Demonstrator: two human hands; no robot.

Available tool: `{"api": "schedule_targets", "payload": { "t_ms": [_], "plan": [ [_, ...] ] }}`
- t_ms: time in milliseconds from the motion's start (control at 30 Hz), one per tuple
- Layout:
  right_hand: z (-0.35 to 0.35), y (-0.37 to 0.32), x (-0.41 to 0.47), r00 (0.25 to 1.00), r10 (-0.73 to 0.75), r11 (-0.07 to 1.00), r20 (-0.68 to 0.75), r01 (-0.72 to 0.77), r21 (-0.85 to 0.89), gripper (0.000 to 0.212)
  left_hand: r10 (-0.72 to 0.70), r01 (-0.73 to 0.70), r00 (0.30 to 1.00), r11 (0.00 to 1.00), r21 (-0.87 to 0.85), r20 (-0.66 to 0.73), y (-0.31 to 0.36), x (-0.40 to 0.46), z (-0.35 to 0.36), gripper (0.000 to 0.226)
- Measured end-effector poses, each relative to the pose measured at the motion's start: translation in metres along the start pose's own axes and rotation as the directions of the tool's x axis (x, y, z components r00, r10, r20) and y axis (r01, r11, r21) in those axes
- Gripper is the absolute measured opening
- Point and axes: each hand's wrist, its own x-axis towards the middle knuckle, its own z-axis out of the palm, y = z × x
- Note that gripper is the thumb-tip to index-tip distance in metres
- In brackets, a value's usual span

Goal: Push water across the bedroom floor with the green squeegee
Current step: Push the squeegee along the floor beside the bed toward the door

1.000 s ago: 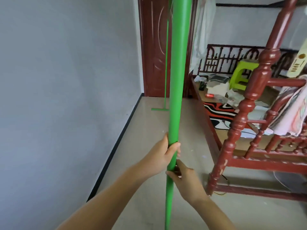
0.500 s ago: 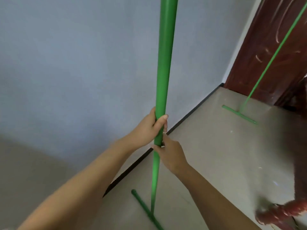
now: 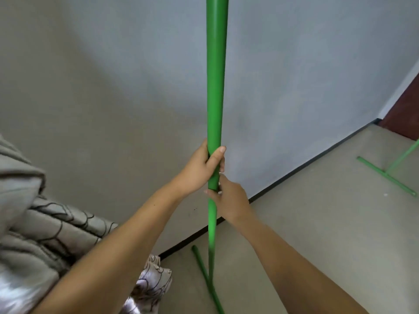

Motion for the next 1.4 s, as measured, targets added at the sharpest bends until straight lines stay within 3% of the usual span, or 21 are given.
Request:
{"api": "schedule_targets", "payload": {
  "t_ms": [233, 467, 733, 867, 933, 1000, 1067, 1167, 1233, 1300, 1400],
  "plan": [
    [0.049, -0.046, 0.0, 0.984, -0.138, 0.99, 0.11, 0.139, -0.005, 0.022, -0.051, 0.054, 0.976, 0.999, 0.004, -0.21, -0.009, -0.04, -0.054, 0.033],
    [0.07, -0.063, -0.004, 0.973, -0.189, 0.981, 0.131, 0.192, -0.006, 0.027, -0.099, 0.108, 0.949, 0.994, 0.013, -0.3, -0.01, -0.057, -0.073, 0.033],
    [0.069, -0.049, -0.011, 0.975, -0.146, 0.989, 0.166, 0.145, 0.015, 0.03, -0.14, 0.139, 0.944, 0.99, -0.023, -0.298, -0.007, -0.067, -0.059, 0.035],
    [0.065, -0.042, -0.016, 0.96, -0.102, 0.994, 0.261, 0.089, 0.063, 0.029, -0.156, 0.157, 0.946, 0.987, -0.023, -0.284, 0.001, -0.074, -0.055, 0.041],
    [0.053, -0.037, -0.025, 0.947, -0.086, 0.991, 0.31, 0.049, 0.124, 0.035, -0.148, 0.161, 0.949, 0.986, 0.028, -0.278, 0.004, -0.079, -0.057, 0.044],
    [0.032, -0.027, -0.039, 0.947, -0.039, 0.979, 0.32, -0.029, 0.204, 0.048, -0.132, 0.151, 0.943, 0.988, 0.042, -0.305, 0.005, -0.083, -0.059, 0.03],
    [0.008, -0.01, -0.056, 0.964, -0.023, 0.956, 0.265, -0.056, 0.287, 0.049, -0.063, 0.085, 0.91, 0.996, 0.035, -0.41, 0.013, -0.09, -0.058, 0.027],
    [-0.027, 0.018, -0.089, 0.997, -0.011, 0.924, 0.072, -0.018, 0.382, 0.039, 0.214, -0.09, 0.767, 0.969, 0.228, -0.605, 0.036, -0.11, -0.049, 0.047],
    [-0.051, 0.038, -0.117, 0.999, 0.041, 0.902, -0.023, -0.027, 0.431, 0.039, 0.34, -0.189, 0.715, 0.935, 0.3, -0.611, 0.047, -0.123, -0.032, 0.043],
    [-0.074, 0.058, -0.15, 0.99, 0.104, 0.899, -0.098, -0.051, 0.435, 0.044, 0.338, -0.236, 0.786, 0.938, 0.254, -0.517, 0.049, -0.133, -0.007, 0.04],
    [-0.101, 0.092, -0.205, 0.95, 0.221, 0.899, -0.22, -0.111, 0.423, 0.05, 0.136, -0.11, 0.968, 0.985, 0.13, -0.211, 0.038, -0.143, 0.04, 0.04]
  ]
}}
